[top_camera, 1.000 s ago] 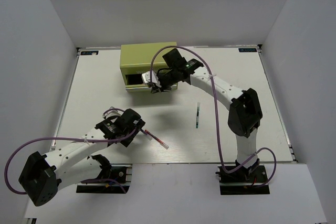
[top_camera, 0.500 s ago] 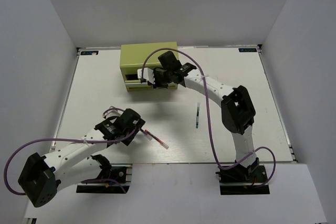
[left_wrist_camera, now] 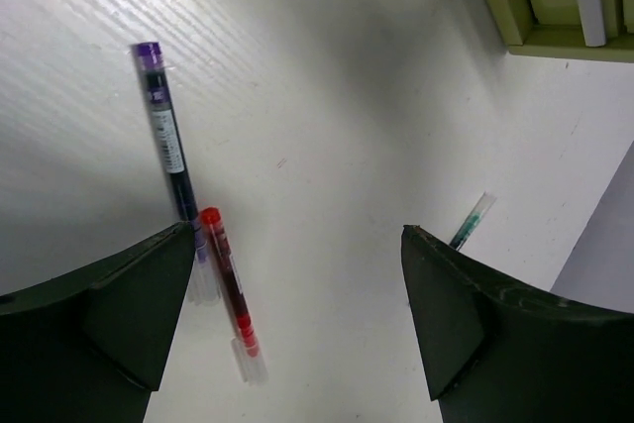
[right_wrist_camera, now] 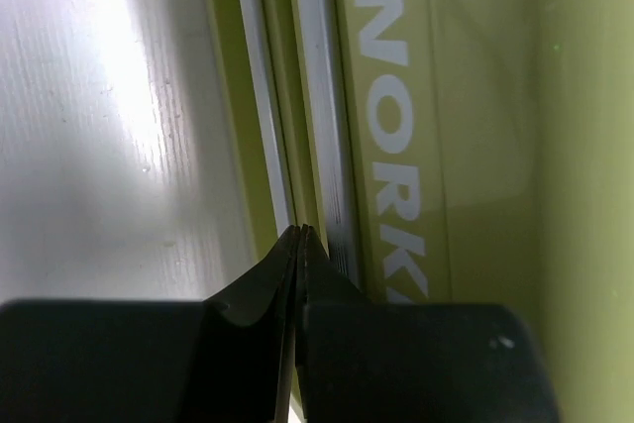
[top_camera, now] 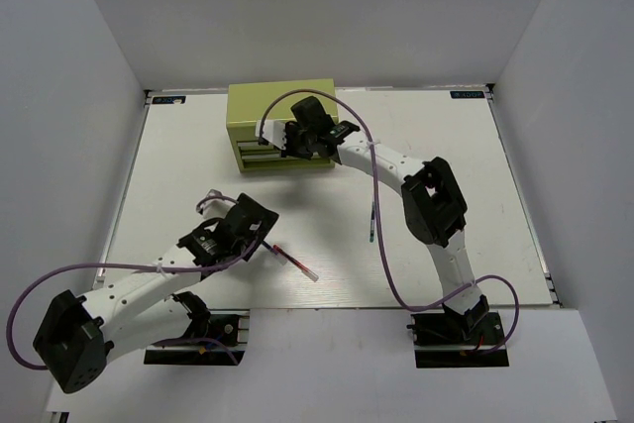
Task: Sort the stationery into containers
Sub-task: Close the drawer in the storage box, then open the drawer in the storage box.
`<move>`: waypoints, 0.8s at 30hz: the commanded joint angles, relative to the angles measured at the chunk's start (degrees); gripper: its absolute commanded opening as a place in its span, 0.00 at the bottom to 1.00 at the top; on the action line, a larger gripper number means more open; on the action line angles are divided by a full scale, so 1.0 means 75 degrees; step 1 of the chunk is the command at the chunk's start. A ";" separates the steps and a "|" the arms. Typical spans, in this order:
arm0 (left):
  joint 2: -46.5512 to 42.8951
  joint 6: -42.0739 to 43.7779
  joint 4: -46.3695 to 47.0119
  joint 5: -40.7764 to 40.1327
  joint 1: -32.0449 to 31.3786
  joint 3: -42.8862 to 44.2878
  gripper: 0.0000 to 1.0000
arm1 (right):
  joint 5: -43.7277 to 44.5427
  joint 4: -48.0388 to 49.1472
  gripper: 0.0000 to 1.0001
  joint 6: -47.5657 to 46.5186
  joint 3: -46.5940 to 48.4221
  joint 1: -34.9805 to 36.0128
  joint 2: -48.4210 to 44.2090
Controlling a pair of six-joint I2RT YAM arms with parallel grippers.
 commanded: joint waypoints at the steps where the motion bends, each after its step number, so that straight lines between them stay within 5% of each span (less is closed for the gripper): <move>1: 0.0235 0.0275 0.0805 -0.0353 0.0021 0.0005 0.94 | 0.0659 0.0680 0.00 0.0096 0.0477 -0.0138 0.0083; 8: 0.0704 0.1000 0.2130 -0.0575 0.0090 0.0005 0.94 | 0.0743 0.0564 0.00 0.0248 0.0454 -0.0255 0.0002; 13: 0.0705 0.1236 0.3337 -0.0669 0.0231 -0.0357 0.94 | -0.0967 -0.0140 0.01 0.0295 -0.0246 -0.0501 -0.0956; 20: 0.1898 0.1236 0.4555 -0.0050 0.0583 -0.0206 0.93 | -0.1942 0.0234 0.34 0.1055 -0.2380 -0.0887 -0.2950; 24: 0.2824 0.1236 0.5316 0.0373 0.0840 0.0169 0.92 | -0.2035 0.0410 0.35 0.1652 -0.3213 -0.1192 -0.3970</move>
